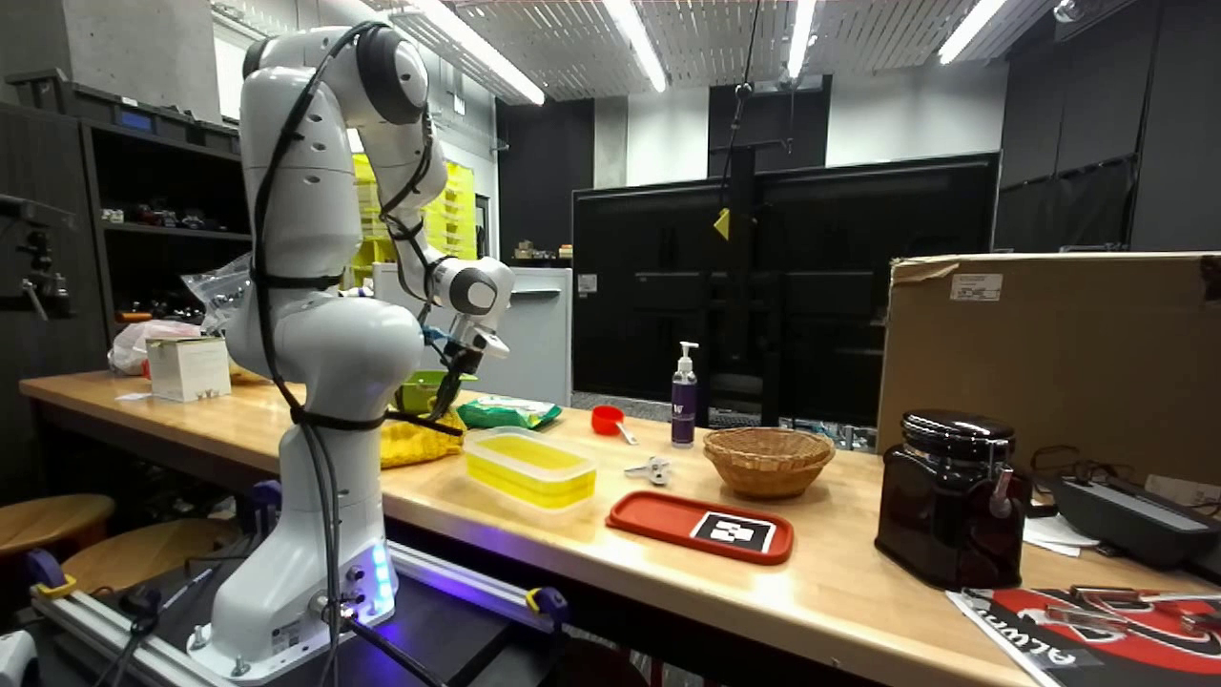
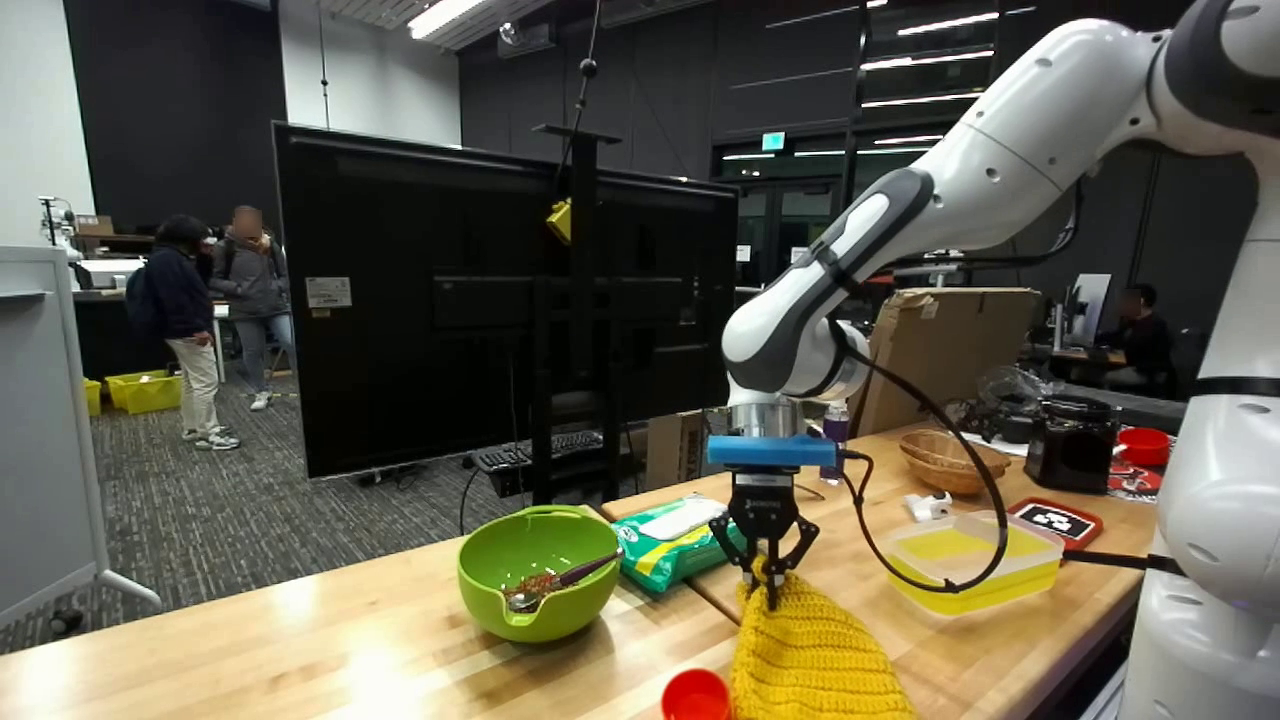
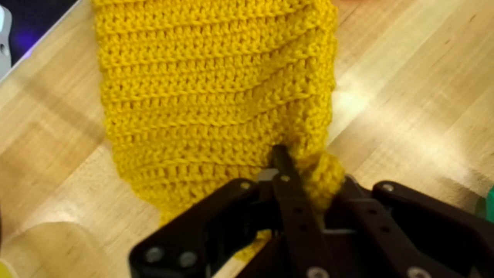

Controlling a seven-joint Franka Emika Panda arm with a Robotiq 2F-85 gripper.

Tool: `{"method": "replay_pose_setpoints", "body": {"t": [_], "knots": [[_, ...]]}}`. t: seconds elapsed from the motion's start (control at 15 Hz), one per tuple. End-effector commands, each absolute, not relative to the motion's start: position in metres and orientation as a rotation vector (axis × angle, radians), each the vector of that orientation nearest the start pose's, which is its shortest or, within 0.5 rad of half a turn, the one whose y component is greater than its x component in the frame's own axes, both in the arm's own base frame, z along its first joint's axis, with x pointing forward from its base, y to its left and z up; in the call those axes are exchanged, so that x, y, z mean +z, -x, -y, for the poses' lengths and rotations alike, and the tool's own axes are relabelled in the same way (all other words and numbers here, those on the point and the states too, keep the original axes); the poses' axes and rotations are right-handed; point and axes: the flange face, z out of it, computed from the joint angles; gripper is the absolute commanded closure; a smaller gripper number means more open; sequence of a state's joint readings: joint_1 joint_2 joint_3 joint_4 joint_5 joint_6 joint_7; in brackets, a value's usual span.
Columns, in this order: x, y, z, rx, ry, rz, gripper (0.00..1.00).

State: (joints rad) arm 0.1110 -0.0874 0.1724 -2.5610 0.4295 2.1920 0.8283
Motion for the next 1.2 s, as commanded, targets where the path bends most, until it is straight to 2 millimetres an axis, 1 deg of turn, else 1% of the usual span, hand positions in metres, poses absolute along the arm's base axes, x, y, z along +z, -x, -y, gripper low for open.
{"method": "replay_pose_setpoints", "body": {"t": [0.0, 0.07, 0.13, 0.2, 0.53, 0.6, 0.73, 0.87, 1.13], "knots": [[0.276, -0.413, -0.126, 0.553, 2.715, -1.136, 0.56], [0.276, -0.415, -0.126, 0.552, 2.715, -1.121, 0.49], [0.281, -0.414, -0.129, 0.544, 2.719, -1.106, 0.43], [0.284, -0.415, -0.132, 0.537, 2.725, -1.096, 0.35], [0.311, -0.411, -0.153, 0.470, 2.800, -1.046, 0.02], [0.313, -0.410, -0.156, 0.461, 2.815, -1.033, 0.00], [0.320, -0.408, -0.161, 0.455, 2.838, -1.024, 0.00], [0.324, -0.402, -0.164, 0.466, 2.810, -1.044, 0.00], [0.318, -0.380, -0.171, 0.501, 2.744, -1.141, 0.00]]}}
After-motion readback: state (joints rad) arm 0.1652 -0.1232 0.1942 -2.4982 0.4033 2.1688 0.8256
